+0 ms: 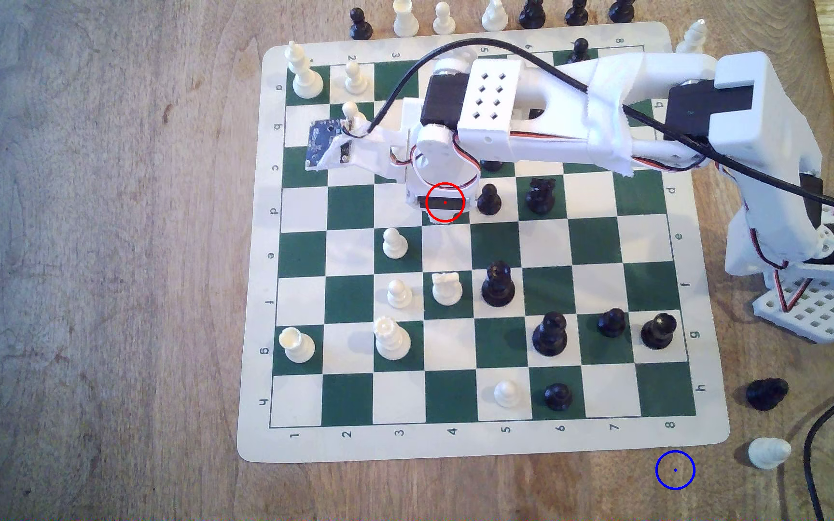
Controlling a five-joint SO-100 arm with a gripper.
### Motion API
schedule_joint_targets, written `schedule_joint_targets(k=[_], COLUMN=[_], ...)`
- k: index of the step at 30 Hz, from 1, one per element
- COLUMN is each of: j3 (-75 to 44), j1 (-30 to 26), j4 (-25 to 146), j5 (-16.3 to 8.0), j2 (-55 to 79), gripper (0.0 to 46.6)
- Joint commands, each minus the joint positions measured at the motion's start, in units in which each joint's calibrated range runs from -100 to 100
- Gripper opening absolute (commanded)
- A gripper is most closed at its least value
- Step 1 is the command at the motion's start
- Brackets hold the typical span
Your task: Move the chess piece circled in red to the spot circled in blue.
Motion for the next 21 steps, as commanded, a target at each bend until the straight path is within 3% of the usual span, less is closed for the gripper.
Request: schedule_joint_targets(k=[1,12,18,21], j3=[-5.1,-4.2,-2.3,4.5], j1=[-0.3,-0.7,-1.8,-2.8], j4=[0.6,2.3,2.6,1.2], j5=[-0.3,-0.5,-1.4,-1.7], j2=[-3.4,-10.4,-21.8,-29.0], gripper=[4.1,1.0,0.9,0.9])
